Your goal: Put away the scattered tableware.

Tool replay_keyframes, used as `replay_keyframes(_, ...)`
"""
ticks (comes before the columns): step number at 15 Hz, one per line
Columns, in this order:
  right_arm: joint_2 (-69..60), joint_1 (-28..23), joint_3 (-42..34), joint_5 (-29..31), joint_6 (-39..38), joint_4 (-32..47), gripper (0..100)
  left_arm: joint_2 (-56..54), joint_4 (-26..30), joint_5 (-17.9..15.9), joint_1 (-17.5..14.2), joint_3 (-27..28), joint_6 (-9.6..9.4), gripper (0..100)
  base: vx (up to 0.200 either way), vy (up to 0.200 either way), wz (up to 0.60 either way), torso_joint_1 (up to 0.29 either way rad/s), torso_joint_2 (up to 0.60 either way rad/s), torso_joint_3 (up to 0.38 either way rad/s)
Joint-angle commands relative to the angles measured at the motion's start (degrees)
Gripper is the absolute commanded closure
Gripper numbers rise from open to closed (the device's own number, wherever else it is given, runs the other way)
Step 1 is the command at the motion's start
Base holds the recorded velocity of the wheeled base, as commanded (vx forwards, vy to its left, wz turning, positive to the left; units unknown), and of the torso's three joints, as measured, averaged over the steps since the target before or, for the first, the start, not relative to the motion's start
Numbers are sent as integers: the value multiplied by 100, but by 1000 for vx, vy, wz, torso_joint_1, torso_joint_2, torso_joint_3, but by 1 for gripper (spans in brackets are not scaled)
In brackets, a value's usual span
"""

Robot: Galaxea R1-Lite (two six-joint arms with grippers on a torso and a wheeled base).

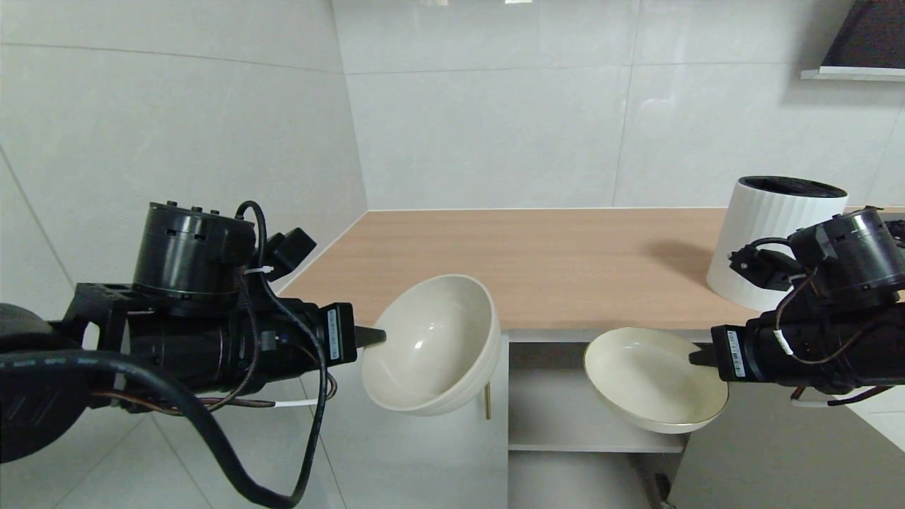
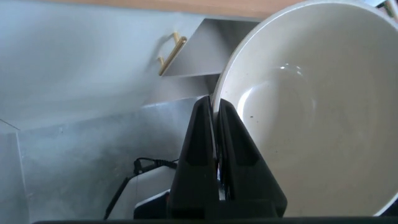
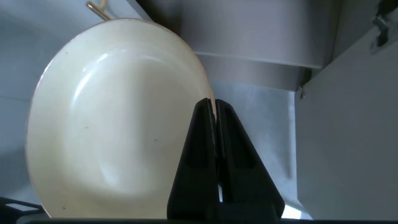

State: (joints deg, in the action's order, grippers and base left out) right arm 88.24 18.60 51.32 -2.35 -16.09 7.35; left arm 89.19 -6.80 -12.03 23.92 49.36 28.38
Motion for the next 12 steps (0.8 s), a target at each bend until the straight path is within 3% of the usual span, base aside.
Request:
replay_keyframes(1,62,3,1,-2,1,3,100,55,3,-1,16,-5,1,100,0,0,0,-159,403,227)
replay_keyframes(12,124,-32,1,-2,-8,3,100,64,3,-1,16,3,-8,100,0,0,0,-179,462,283)
